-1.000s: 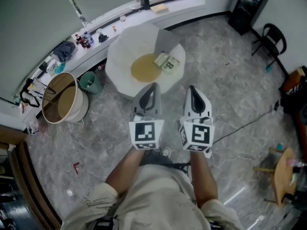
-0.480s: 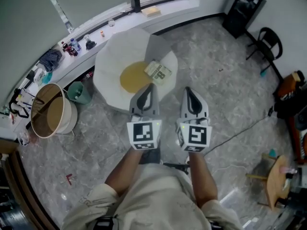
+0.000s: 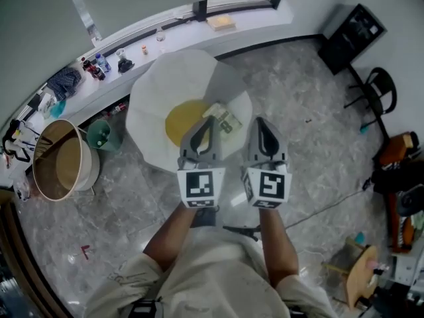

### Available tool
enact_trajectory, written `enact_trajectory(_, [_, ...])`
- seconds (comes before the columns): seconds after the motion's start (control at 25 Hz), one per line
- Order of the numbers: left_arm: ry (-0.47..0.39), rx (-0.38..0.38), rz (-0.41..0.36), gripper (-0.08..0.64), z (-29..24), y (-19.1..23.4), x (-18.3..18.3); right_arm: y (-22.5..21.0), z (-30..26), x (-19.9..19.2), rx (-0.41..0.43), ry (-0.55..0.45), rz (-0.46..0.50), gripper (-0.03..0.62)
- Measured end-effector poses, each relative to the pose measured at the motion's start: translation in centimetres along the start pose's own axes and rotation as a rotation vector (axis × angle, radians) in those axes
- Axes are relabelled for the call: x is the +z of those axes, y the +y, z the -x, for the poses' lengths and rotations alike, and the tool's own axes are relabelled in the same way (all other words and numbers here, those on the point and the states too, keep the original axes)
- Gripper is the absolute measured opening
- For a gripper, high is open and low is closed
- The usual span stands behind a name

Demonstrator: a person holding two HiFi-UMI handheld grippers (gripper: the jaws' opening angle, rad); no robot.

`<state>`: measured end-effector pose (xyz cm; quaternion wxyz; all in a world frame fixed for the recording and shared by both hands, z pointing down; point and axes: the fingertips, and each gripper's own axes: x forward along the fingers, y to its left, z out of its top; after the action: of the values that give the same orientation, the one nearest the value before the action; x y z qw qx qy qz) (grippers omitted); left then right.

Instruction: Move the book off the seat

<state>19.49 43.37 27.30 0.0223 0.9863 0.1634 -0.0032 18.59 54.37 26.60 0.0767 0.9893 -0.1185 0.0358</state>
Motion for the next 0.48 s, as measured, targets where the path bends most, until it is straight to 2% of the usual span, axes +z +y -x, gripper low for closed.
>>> enact_trajectory(0.2, [0.017, 0.057, 0.03, 0.003, -3.2, 4.3, -1.1, 1.2, -5.1, 0.9, 0.041, -0.023, 0.019, 0.005])
enact_trajectory(0.48, [0.04, 0.119, 0.068, 0.003, -5.3, 7.5, -2.8, 2.9, -9.4, -0.1, 0.108, 0.005, 0.062, 0.005])
